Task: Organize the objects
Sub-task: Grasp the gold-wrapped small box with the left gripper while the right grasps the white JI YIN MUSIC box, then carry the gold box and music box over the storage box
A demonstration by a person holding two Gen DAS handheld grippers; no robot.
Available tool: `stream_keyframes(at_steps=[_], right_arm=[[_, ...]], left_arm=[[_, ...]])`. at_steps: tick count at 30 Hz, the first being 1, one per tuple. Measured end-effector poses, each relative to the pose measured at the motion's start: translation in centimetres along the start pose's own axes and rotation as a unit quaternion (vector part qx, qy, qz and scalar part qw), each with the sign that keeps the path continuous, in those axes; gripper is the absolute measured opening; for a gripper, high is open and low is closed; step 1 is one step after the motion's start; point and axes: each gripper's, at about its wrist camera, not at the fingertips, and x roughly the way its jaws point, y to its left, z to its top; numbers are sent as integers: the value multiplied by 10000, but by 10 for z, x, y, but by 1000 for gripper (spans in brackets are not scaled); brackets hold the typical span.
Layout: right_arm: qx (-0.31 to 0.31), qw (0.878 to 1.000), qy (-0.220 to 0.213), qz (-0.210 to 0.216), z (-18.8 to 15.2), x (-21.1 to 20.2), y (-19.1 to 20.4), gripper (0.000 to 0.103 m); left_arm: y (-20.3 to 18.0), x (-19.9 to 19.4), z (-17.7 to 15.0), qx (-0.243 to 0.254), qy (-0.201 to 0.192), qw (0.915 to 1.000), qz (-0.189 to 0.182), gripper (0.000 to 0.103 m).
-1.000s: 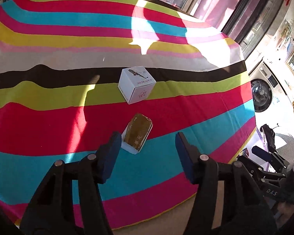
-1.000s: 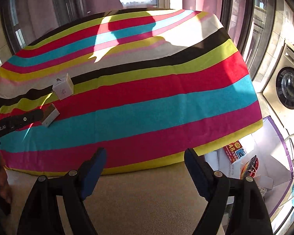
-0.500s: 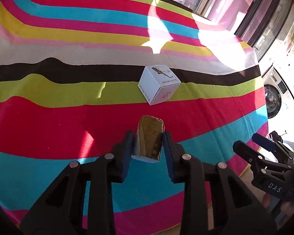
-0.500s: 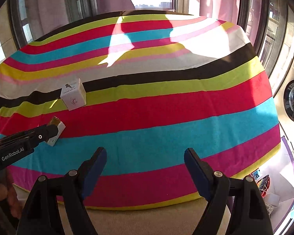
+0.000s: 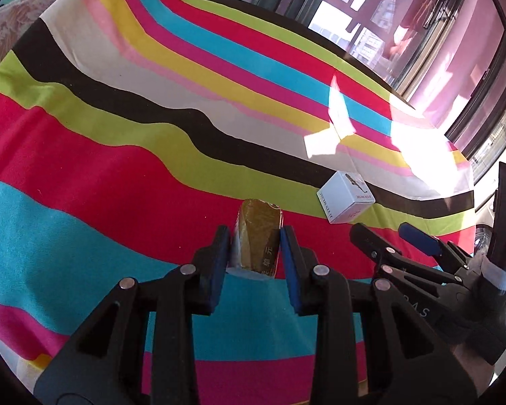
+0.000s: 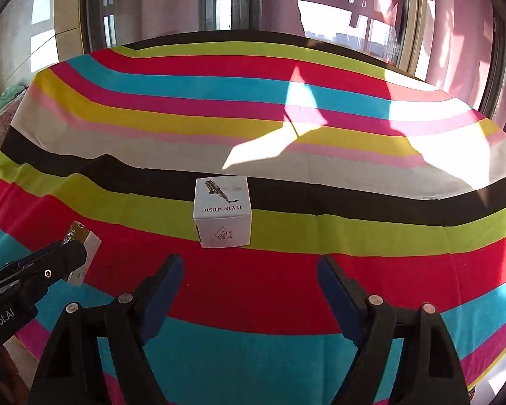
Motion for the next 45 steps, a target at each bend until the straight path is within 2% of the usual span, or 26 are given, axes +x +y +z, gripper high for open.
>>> stream_keyframes(at_steps=[10,12,13,14,21,29,45], right_arm=[[-102,9999,23,-27,22,37,5,82],[-123,9999,74,-13,23,44,4,67],[-139,9998,155,-16,22,47,6,49],[-122,9996,243,10,21,50,5,42],[-108,9998,113,-87,14,30,1,42],[10,9995,-8,-311,-8,-17,-15,42],[847,9946,176,-565,-64,-79,-88,42]], left_arm=[[0,0,-2,53,-25,10000,-4,35],[-1,0,-2,84,-31,10000,4,35],[-2,0,-2,100,-35,9999,10,35],[-2,0,-2,120,-35,9999,12,35],[-14,-4,-1,397,-31,9992,-18,35],[-42,-15,-13,496,167,9982,-303,35],[-89,-23,-37,1007,607,9912,-604,35]])
